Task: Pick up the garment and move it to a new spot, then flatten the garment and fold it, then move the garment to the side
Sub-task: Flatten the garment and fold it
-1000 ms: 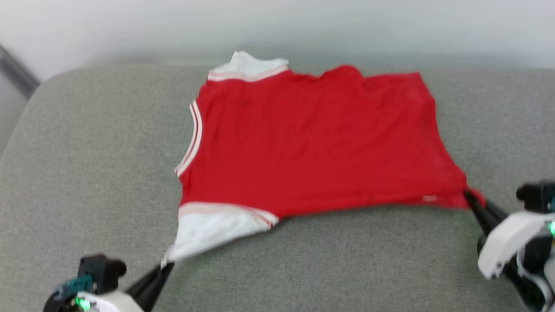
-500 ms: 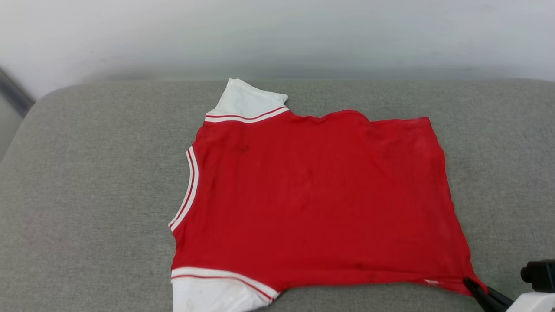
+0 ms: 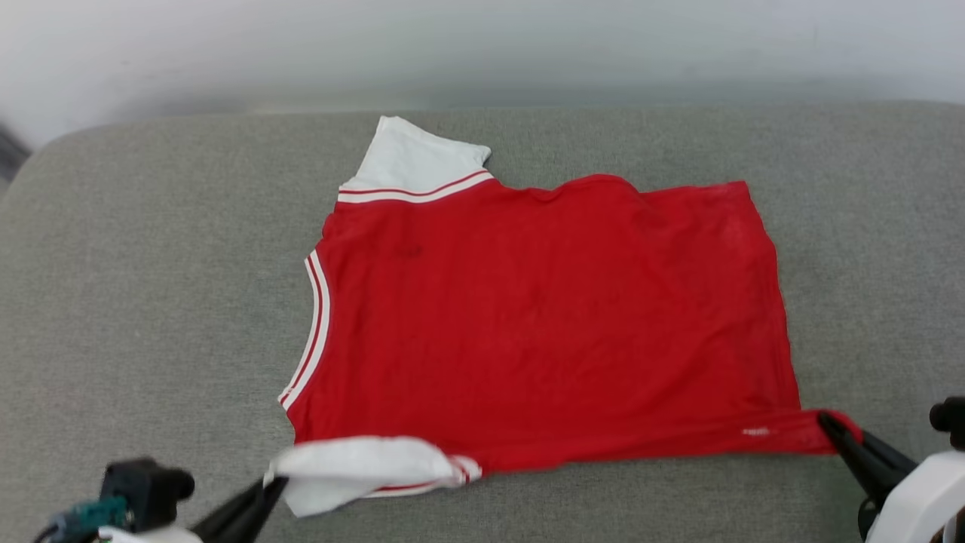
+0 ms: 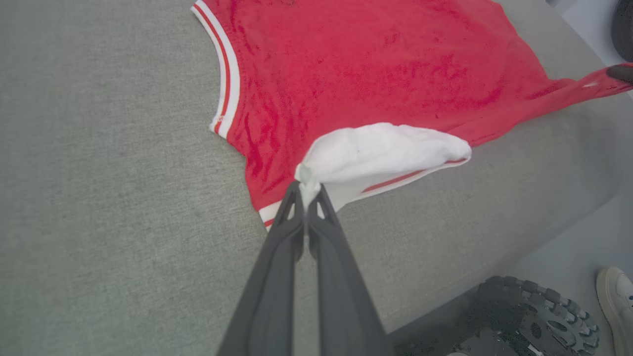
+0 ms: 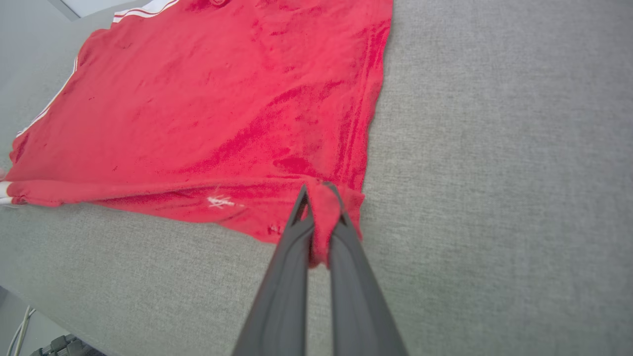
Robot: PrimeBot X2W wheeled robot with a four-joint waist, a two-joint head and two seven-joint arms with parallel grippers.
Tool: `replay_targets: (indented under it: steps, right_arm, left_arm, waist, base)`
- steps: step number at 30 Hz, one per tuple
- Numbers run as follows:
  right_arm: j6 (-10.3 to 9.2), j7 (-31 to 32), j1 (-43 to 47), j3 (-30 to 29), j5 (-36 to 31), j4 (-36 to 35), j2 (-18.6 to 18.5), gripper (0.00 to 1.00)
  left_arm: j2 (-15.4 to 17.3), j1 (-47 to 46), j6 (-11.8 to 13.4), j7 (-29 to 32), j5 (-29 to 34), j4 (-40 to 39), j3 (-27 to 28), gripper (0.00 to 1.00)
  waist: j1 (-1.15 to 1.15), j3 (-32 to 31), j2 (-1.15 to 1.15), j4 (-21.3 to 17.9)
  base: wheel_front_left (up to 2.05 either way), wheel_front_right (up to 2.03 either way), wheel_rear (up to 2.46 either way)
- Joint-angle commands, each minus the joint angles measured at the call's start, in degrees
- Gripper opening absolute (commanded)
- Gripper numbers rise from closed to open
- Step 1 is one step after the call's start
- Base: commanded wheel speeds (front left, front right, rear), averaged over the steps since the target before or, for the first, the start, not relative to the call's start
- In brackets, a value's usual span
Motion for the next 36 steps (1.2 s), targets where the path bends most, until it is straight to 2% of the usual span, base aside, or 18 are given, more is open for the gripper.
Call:
replay_targets:
  steps: [1,8,16,27,33,34,35,36]
  right_arm:
    - [-0.04,0.11,-1.69,-0.36,-0.98,-0.18,0.47,0.00]
    - [-0.04,1.21,-7.64,-0.69,-4.77,1.11,1.26,0.00]
    - [-0.04,3.16,-15.22,0.72,-7.38,5.82,2.70,0.00]
    - [-0.04,1.44,-21.41,3.81,-11.06,12.50,3.20,0.00]
    - [-0.03,-0.18,-22.75,5.60,-11.68,16.01,4.11,0.00]
    - [-0.03,-0.31,-23.02,5.64,-11.71,16.49,4.30,0.00]
    - [-0.03,-0.48,-23.14,5.64,-12.19,16.90,4.38,0.53]
    - [-0.03,0.00,-23.03,5.50,-12.31,17.49,4.63,1.00]
  left_arm:
    - [-0.48,-2.80,-0.51,-0.62,0.64,0.25,0.61,0.00]
    - [-2.67,-13.54,-2.18,-1.08,3.20,3.89,1.26,0.00]
    - [-5.70,-23.30,-4.63,-0.28,5.29,13.11,-0.56,0.00]
    - [-9.12,-30.75,-7.84,-0.92,7.31,24.40,-3.10,0.00]
    - [-13.26,-33.22,-8.38,-3.41,6.84,30.76,-3.74,0.00]
    - [-13.71,-33.55,-8.25,-3.90,6.75,31.64,-3.55,0.07]
    - [-14.22,-33.69,-8.21,-4.34,6.71,32.52,-3.57,0.31]
    - [-14.76,-33.62,-8.09,-4.89,6.73,33.37,-3.60,0.82]
  waist:
    - [0.00,1.30,-0.01,-0.18]
    - [0.00,5.83,-0.01,-0.72]
    - [0.00,9.76,-0.01,-1.39]
    - [0.00,12.08,-0.01,-1.01]
    - [0.00,11.61,-0.01,-0.54]
    - [0.00,11.39,-0.01,-0.53]
    - [0.00,11.10,-0.01,-0.50]
    - [0.00,10.70,-0.01,-0.48]
  base:
    - [0.00,0.00,0.00]
    - [0.00,0.00,0.00]
    - [0.00,0.00,0.00]
    - [0.00,0.00,0.00]
    - [0.00,0.00,0.00]
    - [0.00,0.00,0.00]
    - [0.00,0.00,0.00]
    - [0.00,0.00,0.00]
